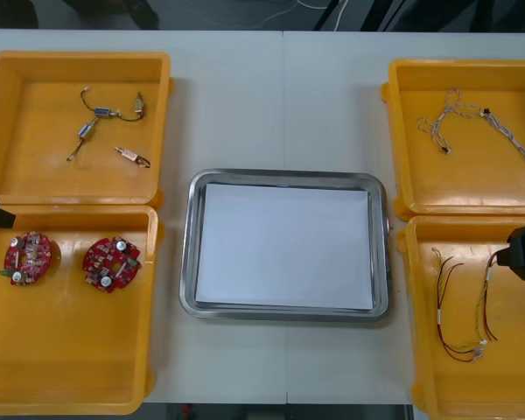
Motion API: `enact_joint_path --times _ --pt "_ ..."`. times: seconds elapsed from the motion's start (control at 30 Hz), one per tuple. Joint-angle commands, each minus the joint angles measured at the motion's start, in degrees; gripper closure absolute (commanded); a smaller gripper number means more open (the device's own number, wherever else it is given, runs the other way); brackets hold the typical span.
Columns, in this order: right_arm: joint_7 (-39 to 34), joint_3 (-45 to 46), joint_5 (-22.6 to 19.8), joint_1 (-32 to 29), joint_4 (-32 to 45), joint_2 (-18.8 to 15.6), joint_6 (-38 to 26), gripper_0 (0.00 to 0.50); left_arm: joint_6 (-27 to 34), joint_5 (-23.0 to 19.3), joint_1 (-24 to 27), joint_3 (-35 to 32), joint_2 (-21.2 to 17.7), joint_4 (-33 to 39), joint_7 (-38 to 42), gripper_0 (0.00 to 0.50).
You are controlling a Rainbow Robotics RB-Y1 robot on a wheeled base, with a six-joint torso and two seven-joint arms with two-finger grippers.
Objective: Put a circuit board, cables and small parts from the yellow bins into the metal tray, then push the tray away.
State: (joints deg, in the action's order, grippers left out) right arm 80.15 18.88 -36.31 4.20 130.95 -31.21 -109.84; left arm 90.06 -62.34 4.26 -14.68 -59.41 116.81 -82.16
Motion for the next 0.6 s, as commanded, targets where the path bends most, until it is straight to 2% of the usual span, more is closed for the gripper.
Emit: enact_joint_path --times 0.03,0.33,0.6 --pt "-2.19 -3.32 2.56 -1.66 2.03 2.64 -0.16 0.000 -3.84 -1.21 -4.00 -2.19 -3.16 0.17 -6.52 0.000" --pt "-3.07 -4.02 2.74 -3.85 2.03 6.95 -0.16 0.000 -10.34 -2.44 -9.63 -2.11 -3.60 0.17 -9.15 0.000" --pt "-3.42 -6.22 3.79 -8.60 2.03 7.30 1.21 0.000 -13.68 -3.84 -13.05 -2.11 -3.78 -0.80 -9.77 0.000"
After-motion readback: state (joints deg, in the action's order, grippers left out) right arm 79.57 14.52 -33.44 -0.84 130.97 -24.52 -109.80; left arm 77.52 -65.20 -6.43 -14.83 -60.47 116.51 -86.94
